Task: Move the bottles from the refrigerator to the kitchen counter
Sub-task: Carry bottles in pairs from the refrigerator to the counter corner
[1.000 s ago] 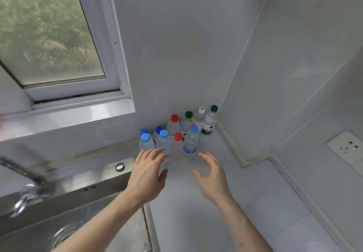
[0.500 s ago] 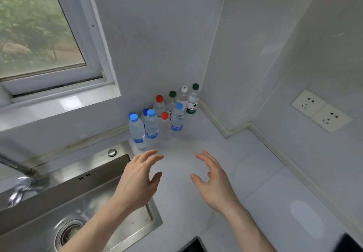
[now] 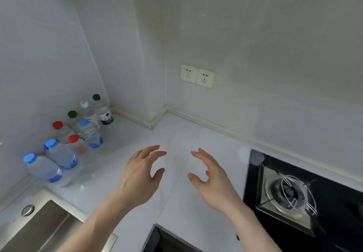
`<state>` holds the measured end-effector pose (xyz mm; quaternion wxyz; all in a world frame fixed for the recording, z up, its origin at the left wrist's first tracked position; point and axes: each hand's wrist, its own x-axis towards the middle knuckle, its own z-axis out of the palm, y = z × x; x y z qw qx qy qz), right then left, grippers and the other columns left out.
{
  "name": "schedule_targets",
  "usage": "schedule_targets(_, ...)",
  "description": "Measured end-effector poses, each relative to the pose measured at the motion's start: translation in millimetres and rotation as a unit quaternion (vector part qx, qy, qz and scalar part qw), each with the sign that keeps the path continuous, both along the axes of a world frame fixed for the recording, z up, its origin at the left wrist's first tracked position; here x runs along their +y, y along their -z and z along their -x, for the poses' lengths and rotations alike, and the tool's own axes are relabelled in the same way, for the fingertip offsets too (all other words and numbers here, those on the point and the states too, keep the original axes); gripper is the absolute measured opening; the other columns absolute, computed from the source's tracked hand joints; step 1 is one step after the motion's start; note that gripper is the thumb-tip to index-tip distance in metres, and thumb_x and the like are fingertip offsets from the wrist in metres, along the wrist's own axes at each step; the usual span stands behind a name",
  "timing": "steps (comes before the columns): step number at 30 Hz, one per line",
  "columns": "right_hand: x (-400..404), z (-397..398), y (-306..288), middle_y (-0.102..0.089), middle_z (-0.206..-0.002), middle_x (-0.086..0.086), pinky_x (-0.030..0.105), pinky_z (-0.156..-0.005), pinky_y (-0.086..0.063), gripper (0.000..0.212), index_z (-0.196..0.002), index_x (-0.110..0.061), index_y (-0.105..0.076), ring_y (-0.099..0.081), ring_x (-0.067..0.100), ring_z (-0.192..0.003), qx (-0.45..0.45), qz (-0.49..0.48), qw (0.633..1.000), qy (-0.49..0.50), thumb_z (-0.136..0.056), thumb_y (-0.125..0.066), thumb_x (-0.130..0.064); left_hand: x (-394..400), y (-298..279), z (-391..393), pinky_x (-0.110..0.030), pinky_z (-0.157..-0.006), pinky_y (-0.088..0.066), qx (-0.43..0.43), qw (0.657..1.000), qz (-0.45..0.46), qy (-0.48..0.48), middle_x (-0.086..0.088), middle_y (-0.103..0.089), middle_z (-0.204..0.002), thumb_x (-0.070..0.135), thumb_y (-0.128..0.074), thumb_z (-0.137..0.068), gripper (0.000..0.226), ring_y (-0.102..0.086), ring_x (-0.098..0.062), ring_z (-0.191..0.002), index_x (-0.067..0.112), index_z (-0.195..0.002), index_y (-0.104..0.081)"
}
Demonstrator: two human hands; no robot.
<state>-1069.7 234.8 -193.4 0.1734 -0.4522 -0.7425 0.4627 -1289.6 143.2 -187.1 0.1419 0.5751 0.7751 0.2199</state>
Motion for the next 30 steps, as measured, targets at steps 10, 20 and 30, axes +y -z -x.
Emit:
schedule_targets(10,-31,-203,-17,-0.027,-0.160,-0.034,0.037,-0.122,-0.036,0.060,-0.147,-0.050,-0.044,-0.028,-0.005,-0.149,0.011,-0.017,0.984,0.175,-0.095,-0.070,-0.035,36,-26,-166,-0.026,-0.117,-0.028,-0.009,0.986,-0.019,0.163,0.023,-0.037,-0.156,0.031,-0.065,-0.096,0.049,-0.036,-0.010,-0.143,0.039,-0.143,-0.052)
schedule_targets(20,-100,-371,-37,-0.033,-0.152,-0.041,0.025,-0.120,-0.034,0.058,-0.147,-0.050,-0.044,-0.035,-0.014,-0.140,0.026,-0.037,0.956,0.291,-0.097,-0.068,-0.033,40,-33,-338,-0.022,-0.116,-0.023,-0.017,0.950,-0.036,0.311,0.019,-0.042,-0.154,0.028,-0.065,-0.096,0.048,-0.039,-0.010,-0.142,0.036,-0.143,-0.055)
schedule_targets(30,-225,-518,-55,-0.040,-0.152,-0.035,0.032,-0.119,-0.038,0.054,-0.145,-0.047,-0.049,-0.039,-0.009,-0.140,-0.002,-0.097,0.822,0.561,-0.097,-0.068,-0.030,42,-55,-547,-0.037,-0.111,-0.044,-0.057,0.822,-0.053,0.565,0.034,-0.042,-0.147,0.031,-0.065,-0.096,0.044,-0.038,0.004,-0.135,0.046,-0.136,-0.055)
